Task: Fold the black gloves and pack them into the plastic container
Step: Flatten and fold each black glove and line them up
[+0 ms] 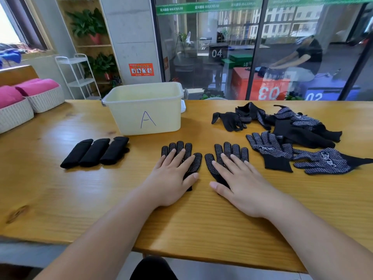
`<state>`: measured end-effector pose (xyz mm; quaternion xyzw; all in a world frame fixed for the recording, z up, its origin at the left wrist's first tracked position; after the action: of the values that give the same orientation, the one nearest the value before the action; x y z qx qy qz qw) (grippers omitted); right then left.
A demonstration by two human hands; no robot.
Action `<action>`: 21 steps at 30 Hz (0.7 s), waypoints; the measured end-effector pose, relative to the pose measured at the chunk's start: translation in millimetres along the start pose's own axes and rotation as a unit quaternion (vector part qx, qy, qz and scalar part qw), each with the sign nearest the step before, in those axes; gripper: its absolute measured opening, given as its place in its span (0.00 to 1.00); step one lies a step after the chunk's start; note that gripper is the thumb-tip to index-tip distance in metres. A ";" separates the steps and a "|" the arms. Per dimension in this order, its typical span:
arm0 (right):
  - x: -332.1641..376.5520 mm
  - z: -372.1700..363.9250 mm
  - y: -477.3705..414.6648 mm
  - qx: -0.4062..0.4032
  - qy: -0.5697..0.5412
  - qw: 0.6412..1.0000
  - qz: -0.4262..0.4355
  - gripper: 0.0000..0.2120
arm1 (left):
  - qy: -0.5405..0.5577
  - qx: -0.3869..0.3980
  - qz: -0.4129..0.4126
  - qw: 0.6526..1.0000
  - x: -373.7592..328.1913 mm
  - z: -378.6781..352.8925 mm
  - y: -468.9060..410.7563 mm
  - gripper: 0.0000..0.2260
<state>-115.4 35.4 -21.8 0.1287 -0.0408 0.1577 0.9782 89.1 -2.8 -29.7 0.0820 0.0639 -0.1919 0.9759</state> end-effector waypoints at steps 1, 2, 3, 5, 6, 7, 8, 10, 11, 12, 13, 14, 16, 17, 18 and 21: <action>1.5 2.1 1.2 -0.009 -0.003 1.000 0.005 0.39 | 0.012 -0.017 -0.003 1.000 0.1 2.5 1.3 0.31; 3.1 4.3 4.0 -0.021 -0.007 1.000 0.013 0.39 | 0.025 -0.042 -0.012 0.999 0.1 6.7 3.9 0.30; 5.2 6.7 8.3 -0.036 -0.010 0.999 0.022 0.38 | 0.036 -0.076 -0.026 0.996 0.2 12.8 8.3 0.28; 9.3 9.2 18.4 -0.065 -0.017 0.997 0.040 0.38 | 0.055 -0.150 -0.059 0.985 1.2 26.9 21.5 0.25; 11.9 8.3 22.6 -0.069 -0.020 0.996 0.046 0.39 | 0.058 -0.174 -0.072 0.980 2.7 31.3 26.6 0.24; 14.3 5.9 25.1 -0.063 -0.020 0.997 0.050 0.40 | 0.058 -0.178 -0.080 0.979 4.1 32.9 29.6 0.22; 16.4 2.3 25.5 -0.050 -0.017 0.997 0.052 0.40 | 0.057 -0.163 -0.086 0.981 4.6 31.5 29.8 0.22; 18.8 -2.7 23.1 -0.027 -0.013 0.998 0.051 0.39 | 0.047 -0.124 -0.093 0.987 2.7 24.9 27.2 0.22; 19.8 -2.4 22.0 -0.023 -0.015 0.998 0.053 0.38 | 0.042 -0.117 -0.096 0.988 1.4 23.2 26.1 0.22; 20.6 -1.2 21.4 -0.021 -0.019 0.998 0.057 0.38 | 0.041 -0.120 -0.099 0.987 0.4 23.4 25.5 0.22; 21.1 0.1 21.3 -0.023 -0.023 0.997 0.064 0.37 | 0.042 -0.127 -0.104 0.986 -0.4 24.8 25.7 0.21; 21.2 1.9 22.0 -0.031 -0.030 0.997 0.071 0.37 | 0.049 -0.134 -0.109 0.984 -1.0 26.9 27.0 0.21; 19.7 8.2 24.6 -0.080 -0.043 0.993 0.080 0.34 | 0.079 -0.145 -0.124 0.978 -0.2 31.4 30.5 0.19; 17.8 12.4 26.1 -0.116 -0.047 0.989 0.079 0.31 | 0.100 -0.147 -0.131 0.975 1.0 33.4 32.4 0.17; 15.6 16.4 27.4 -0.149 -0.048 0.985 0.074 0.27 | 0.120 -0.145 -0.137 0.973 2.2 34.7 33.7 0.15; 13.5 20.3 27.3 -0.178 -0.045 0.981 0.061 0.21 | 0.151 -0.117 -0.146 0.971 2.7 33.1 34.4 0.11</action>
<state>-112.1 59.1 5.9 -0.0432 -0.1202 0.2017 0.9711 107.9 21.5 6.9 -0.0149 0.2439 -0.3093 0.9190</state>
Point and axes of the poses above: each hand's wrist, its own y-axis away from the middle knuckle, its own z-axis out of the back of the hand, x = y × z, the point moved 7 cm from there along -y, towards the middle knuckle, and after that the axes turned 9 degrees about x, right-handed, at the moved point
